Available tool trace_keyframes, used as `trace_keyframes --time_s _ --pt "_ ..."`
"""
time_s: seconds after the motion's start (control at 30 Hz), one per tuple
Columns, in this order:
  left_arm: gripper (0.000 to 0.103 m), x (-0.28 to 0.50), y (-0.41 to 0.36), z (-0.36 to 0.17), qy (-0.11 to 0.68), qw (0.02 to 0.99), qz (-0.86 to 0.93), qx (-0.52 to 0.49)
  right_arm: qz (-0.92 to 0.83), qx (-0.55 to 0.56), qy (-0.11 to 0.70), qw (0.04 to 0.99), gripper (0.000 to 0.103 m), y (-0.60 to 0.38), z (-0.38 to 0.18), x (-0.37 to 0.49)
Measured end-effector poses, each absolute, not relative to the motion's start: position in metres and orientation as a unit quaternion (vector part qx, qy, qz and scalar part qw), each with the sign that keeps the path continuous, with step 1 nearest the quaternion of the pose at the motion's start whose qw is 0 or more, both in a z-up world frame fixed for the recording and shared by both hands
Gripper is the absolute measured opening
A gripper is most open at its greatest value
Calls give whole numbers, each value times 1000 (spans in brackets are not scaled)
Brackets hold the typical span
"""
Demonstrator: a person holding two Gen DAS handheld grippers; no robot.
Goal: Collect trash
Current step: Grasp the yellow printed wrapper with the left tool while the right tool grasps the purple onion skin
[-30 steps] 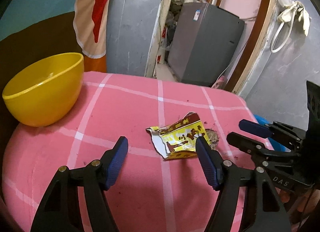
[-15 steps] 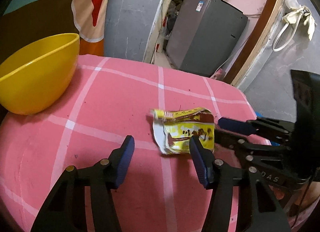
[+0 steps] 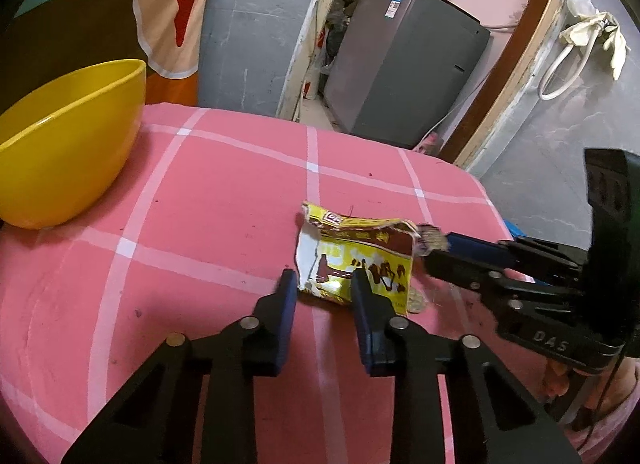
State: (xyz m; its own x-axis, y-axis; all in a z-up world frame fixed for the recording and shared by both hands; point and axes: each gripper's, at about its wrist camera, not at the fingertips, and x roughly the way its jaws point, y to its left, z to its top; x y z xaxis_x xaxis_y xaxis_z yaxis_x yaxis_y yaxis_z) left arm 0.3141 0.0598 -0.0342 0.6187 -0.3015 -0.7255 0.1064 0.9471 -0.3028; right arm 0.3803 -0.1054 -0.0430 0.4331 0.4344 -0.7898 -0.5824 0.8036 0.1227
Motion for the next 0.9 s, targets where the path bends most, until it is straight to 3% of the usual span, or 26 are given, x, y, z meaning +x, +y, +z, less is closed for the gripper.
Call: trace_keyframes --time_s 0.23,0.9 --pt "10 306 60 -33 412 897 -101 -126 289 -74 424 855 26 -123 -39 369" --pt "0 259 55 -17 369 913 -110 -134 288 -41 394 872 26 -144 -32 330"
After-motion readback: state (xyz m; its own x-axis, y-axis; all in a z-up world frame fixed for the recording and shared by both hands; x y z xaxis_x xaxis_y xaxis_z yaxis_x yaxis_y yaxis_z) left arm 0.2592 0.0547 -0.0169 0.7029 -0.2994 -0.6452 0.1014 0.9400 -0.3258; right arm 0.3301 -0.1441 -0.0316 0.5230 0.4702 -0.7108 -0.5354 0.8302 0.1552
